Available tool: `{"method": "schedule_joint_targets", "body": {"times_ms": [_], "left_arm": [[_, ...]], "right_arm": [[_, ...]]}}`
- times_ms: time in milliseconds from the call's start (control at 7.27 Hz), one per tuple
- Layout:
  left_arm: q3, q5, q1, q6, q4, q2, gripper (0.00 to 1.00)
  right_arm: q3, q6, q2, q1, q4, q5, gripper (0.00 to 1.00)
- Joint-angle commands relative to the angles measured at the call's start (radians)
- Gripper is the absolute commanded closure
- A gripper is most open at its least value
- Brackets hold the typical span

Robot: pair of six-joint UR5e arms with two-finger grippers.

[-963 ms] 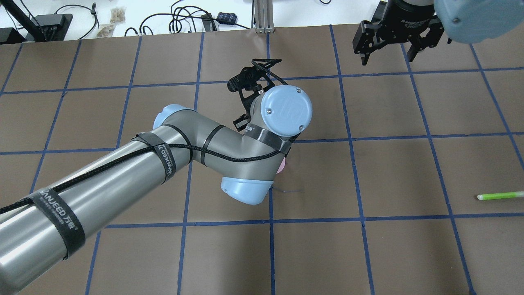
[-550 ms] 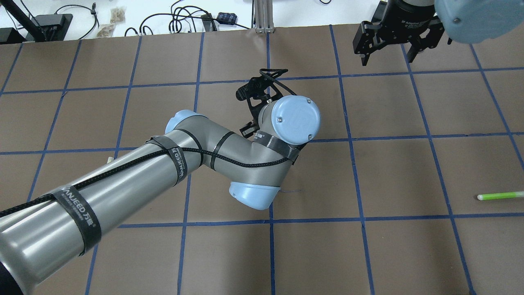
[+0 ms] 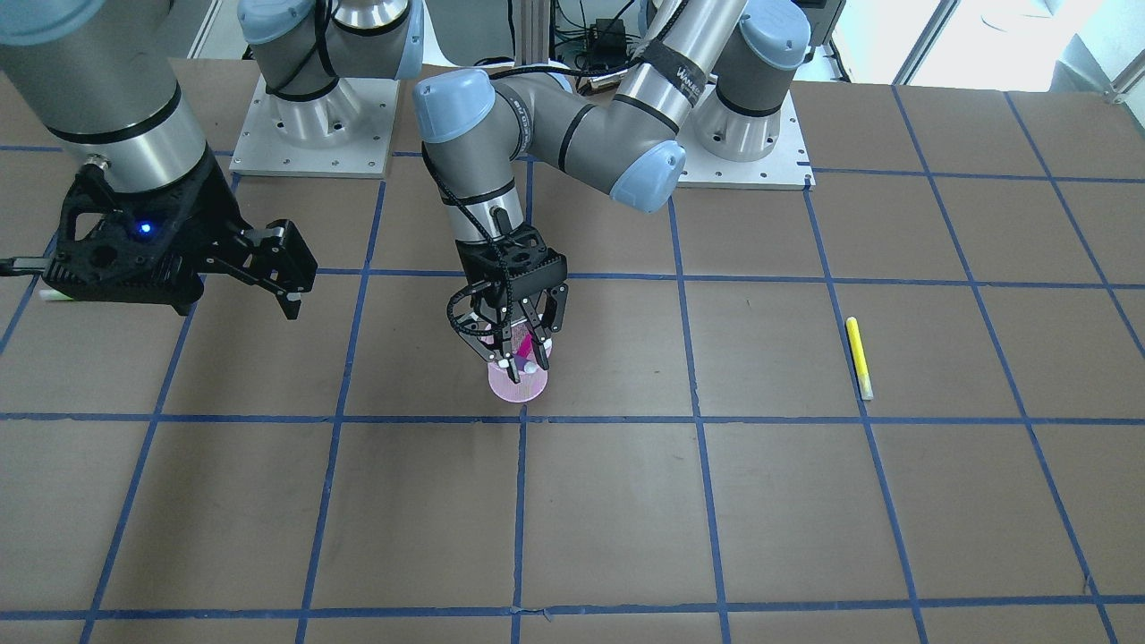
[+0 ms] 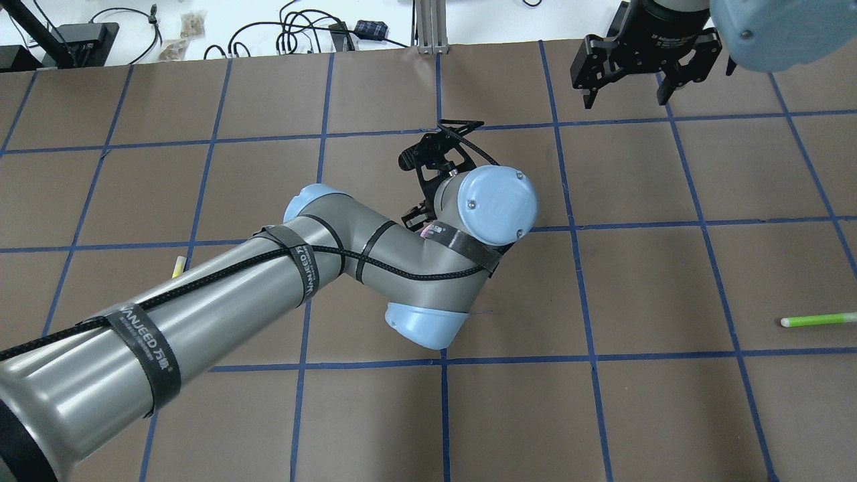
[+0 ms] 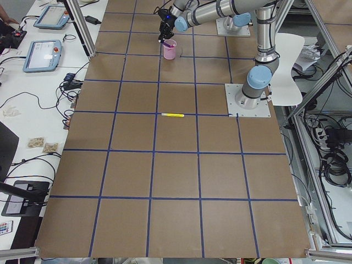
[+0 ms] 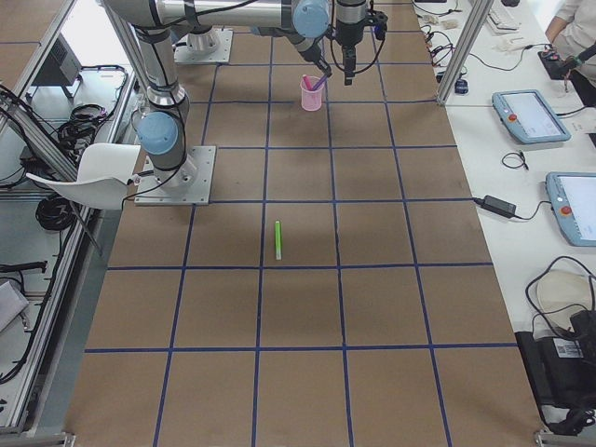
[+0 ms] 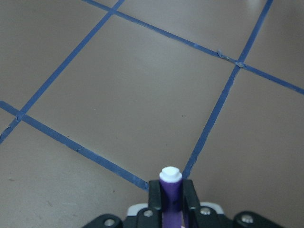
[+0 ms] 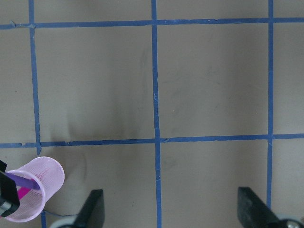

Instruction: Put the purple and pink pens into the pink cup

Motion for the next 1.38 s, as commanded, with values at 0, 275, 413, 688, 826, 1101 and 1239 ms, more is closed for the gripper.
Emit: {"method": "schedule_joint_targets", "body": {"times_ms": [0, 275, 413, 688, 826, 1101, 1239], "left_arm": [[0.006, 0.0, 0.001, 0.016, 0.004, 0.022, 0.0], [0.029, -0.018, 0.027, 0.202, -0.012, 0.054, 0.0], [0.052, -0.13, 0.11, 0.267, -0.124, 0.075, 0.0], [0.163, -0.231, 0.258, 0.649, -0.432, 0.146, 0.0], [0.2, -0.237, 0.321, 0.675, -0.561, 0.178, 0.0], [0.217, -0.394, 0.445, 0.689, -0.645, 0.232, 0.0], [0.219, -0.439, 0.511, 0.733, -0.692, 0.262, 0.0]], "right_arm": [[0.001, 0.0, 0.001, -0.001, -0.002, 0.001, 0.0], [0.001, 0.0, 0.001, -0.001, -0.002, 0.001, 0.0], [0.001, 0.002, 0.0, -0.001, -0.002, 0.001, 0.0], [-0.002, 0.017, -0.002, 0.009, 0.009, 0.023, 0.0], [-0.002, 0.053, -0.003, 0.011, 0.003, 0.065, 0.0], [0.001, 0.057, -0.006, 0.011, -0.001, 0.067, 0.0], [0.007, 0.057, -0.005, 0.011, -0.001, 0.066, 0.0]]}}
